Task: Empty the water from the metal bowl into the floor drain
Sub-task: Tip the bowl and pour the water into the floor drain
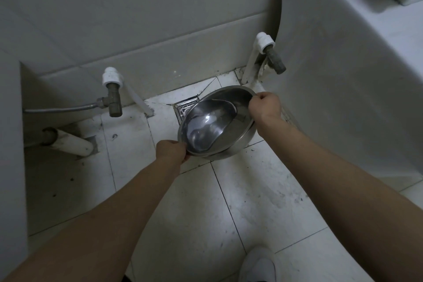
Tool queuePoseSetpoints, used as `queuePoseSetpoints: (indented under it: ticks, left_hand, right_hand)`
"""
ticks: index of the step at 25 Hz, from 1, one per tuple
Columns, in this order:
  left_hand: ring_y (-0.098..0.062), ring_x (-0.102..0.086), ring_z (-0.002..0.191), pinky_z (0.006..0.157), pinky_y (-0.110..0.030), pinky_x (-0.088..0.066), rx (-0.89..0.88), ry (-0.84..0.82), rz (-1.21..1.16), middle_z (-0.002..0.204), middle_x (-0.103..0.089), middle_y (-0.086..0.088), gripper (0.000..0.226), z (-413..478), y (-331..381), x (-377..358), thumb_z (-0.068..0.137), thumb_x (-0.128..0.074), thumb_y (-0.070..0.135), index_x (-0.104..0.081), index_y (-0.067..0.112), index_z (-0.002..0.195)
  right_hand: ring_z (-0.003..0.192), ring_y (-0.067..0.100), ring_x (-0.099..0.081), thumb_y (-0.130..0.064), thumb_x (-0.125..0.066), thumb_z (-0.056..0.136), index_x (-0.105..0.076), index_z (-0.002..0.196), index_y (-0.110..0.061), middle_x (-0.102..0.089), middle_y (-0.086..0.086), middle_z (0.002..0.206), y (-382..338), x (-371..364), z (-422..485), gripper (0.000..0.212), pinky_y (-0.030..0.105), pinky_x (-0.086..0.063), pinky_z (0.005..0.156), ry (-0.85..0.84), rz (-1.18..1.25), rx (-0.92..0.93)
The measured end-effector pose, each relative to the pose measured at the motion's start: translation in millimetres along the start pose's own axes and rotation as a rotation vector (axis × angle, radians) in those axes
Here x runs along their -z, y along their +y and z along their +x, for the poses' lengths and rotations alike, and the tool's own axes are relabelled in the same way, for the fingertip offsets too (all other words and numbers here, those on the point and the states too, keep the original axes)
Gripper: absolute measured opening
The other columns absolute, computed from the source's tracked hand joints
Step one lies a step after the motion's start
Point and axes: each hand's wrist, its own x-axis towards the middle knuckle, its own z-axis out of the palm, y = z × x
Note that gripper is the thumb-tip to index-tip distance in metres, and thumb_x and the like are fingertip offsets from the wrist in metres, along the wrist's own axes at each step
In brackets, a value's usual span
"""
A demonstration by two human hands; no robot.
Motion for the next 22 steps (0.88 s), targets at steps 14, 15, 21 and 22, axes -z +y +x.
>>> queuePoseSetpoints:
  ticks: [14,15,21,22]
  left_hand:
    - [-0.023,-0.063,0.064,0.069,-0.033,-0.061,0.007,-0.007,0.005,0.078,-0.063,-0.017,0.007,-0.1,1.1,1.6,0.089,-0.066,-0.006,-0.065,-0.004,0.083]
    - [-0.023,-0.063,0.065,0.070,-0.033,-0.061,0.010,-0.010,0.006,0.079,-0.063,-0.017,0.005,-0.5,1.5,1.3,0.089,-0.066,-0.006,-0.065,-0.004,0.085]
    - [-0.023,-0.063,0.066,0.071,-0.033,-0.061,0.019,-0.024,0.005,0.081,-0.063,-0.017,0.007,-1.5,1.7,-0.1,0.090,-0.065,-0.007,-0.064,-0.001,0.085]
    - [-0.023,-0.063,0.066,0.075,-0.035,-0.062,0.021,-0.025,0.009,0.080,-0.064,-0.017,0.007,-1.7,1.8,-0.3,0.090,-0.065,-0.006,-0.064,-0.002,0.084]
  right_hand:
    - [0.066,0.012,-0.054,-0.007,-0.048,0.098,-0.068,0.090,-0.010,-0.057,0.000,0.073,-3.3,-0.5,-0.7,0.022,0.026,-0.044,0.059,0.003,0.017,0.012]
    - [0.064,0.013,-0.053,-0.006,-0.048,0.098,-0.068,0.087,-0.009,-0.056,0.001,0.071,-3.8,0.2,-1.0,0.023,0.024,-0.041,0.054,0.003,0.017,0.012]
    - [0.064,0.012,-0.051,-0.005,-0.048,0.097,-0.065,0.083,-0.012,-0.056,0.001,0.071,-4.3,2.2,-0.8,0.023,0.023,-0.038,0.051,0.014,0.003,0.014]
    - [0.064,0.011,-0.051,-0.006,-0.048,0.097,-0.064,0.083,-0.013,-0.056,0.000,0.072,-3.8,2.2,-0.5,0.022,0.022,-0.038,0.051,0.014,0.001,0.014]
